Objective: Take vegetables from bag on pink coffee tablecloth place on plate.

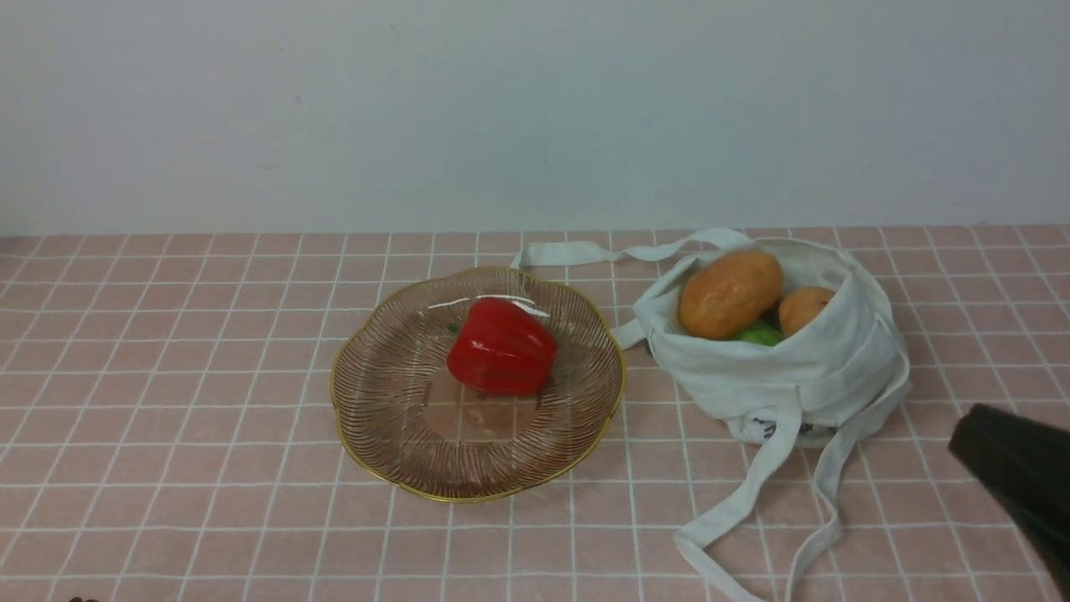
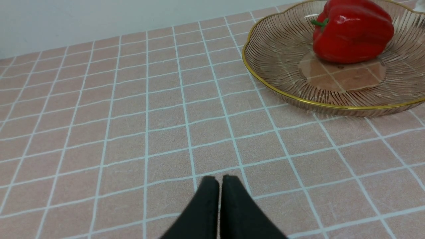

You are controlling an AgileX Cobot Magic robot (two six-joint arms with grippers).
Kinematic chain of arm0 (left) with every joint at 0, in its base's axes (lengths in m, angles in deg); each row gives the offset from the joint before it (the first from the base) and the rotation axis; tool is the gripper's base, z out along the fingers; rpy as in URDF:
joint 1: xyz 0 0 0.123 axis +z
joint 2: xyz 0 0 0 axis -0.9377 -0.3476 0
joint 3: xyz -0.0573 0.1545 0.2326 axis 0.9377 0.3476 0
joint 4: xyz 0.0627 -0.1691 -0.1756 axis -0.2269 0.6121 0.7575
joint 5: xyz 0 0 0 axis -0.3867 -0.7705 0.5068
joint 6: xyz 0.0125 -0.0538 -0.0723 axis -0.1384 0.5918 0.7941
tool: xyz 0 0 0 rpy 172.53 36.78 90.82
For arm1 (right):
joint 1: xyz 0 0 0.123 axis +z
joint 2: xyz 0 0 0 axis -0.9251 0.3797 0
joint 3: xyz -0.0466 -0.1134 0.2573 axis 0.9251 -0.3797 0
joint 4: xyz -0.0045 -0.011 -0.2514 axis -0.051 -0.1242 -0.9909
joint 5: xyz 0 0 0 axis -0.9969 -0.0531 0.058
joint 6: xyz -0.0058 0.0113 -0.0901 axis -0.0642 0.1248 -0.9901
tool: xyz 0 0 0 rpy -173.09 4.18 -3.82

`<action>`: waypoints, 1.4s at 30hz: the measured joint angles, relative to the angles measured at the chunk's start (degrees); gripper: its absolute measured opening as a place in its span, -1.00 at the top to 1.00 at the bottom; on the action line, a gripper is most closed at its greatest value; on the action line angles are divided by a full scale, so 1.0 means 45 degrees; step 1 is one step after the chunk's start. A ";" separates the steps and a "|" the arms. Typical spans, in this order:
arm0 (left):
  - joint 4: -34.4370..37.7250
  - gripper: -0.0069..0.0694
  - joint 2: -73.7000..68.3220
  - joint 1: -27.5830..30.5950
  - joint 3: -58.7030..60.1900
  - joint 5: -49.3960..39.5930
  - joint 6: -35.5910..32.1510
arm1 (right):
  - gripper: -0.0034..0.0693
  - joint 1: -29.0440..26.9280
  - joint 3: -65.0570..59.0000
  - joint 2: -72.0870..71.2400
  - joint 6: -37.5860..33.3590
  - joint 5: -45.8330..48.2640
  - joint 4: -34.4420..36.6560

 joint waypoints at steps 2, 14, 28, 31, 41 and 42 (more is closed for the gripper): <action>0.0000 0.83 0.0000 0.0000 0.0000 0.0000 0.0000 | 0.95 0.0000 -0.0479 0.0000 0.0000 0.0147 0.0000; 0.0000 0.83 0.0000 0.0000 0.0000 0.0000 0.0000 | 0.95 -0.0180 -0.0872 -0.0257 0.0000 0.0362 0.0268; 0.0000 0.83 0.0000 0.0000 0.0000 0.0000 0.0000 | 0.95 -0.7233 -0.2775 -0.4764 0.2881 0.4188 -0.1154; 0.0000 0.83 0.0000 0.0000 0.0000 0.0000 0.0000 | 0.95 -0.8029 -0.3393 -0.5507 0.2914 0.4233 -0.1287; 0.0000 0.83 0.0000 0.0000 0.0000 0.0000 0.0000 | 0.95 -0.8416 -0.4046 -0.5858 0.2988 0.3873 -0.1476; 0.0000 0.83 0.0000 0.0000 0.0000 0.0000 0.0000 | 0.95 -0.8110 -0.4058 -0.5858 0.3083 0.3830 -0.1644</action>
